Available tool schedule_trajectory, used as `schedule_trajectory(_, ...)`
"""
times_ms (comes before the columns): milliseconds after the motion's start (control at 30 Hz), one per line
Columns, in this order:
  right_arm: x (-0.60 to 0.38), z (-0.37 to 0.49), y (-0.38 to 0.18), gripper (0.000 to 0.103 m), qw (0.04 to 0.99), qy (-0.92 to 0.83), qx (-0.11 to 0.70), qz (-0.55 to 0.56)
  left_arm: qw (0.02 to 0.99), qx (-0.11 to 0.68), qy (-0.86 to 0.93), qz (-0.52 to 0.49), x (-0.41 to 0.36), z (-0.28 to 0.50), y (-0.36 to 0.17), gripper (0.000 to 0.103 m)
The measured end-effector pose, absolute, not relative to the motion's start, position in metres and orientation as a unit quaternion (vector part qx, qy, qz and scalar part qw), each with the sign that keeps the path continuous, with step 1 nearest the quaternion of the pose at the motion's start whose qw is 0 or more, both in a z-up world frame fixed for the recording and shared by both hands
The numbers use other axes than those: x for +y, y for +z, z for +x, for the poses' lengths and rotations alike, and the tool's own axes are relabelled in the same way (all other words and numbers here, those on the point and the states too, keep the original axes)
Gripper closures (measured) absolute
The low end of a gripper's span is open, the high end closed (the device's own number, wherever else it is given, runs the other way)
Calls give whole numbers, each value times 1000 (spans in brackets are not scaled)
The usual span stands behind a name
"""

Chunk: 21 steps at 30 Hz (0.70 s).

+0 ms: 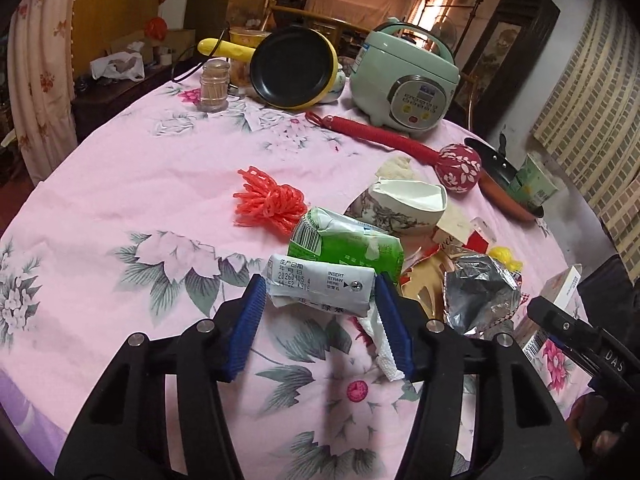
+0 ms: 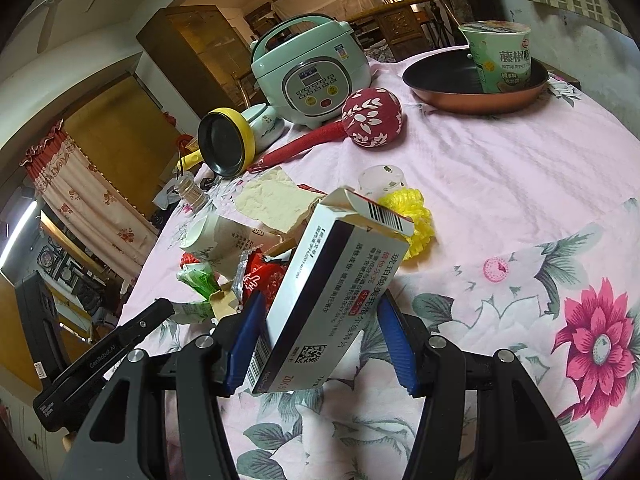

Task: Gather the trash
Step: 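Close the left tool on the green-and-white tea carton and lift it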

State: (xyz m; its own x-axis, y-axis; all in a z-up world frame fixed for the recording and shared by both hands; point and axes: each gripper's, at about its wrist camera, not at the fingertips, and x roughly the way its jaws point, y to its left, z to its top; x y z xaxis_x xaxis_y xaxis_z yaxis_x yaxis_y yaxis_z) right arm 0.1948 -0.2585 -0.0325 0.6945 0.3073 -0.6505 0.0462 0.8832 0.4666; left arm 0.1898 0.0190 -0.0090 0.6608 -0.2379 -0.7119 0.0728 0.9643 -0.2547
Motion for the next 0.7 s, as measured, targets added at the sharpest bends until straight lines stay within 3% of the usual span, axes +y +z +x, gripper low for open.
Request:
schedule_trajectory(233, -256, 195, -34, 44, 890, 77, 387, 228, 900, 418, -83, -95, 12, 195, -19, 27)
schedule_trajectory(467, -255, 195, -32, 44, 891, 81, 386, 227, 896, 432, -83, -60, 0, 200, -30, 26)
schedule_trajectory(700, -254, 196, -33, 44, 888, 84, 390, 230, 892, 442, -91, -38, -10, 201, -36, 14)
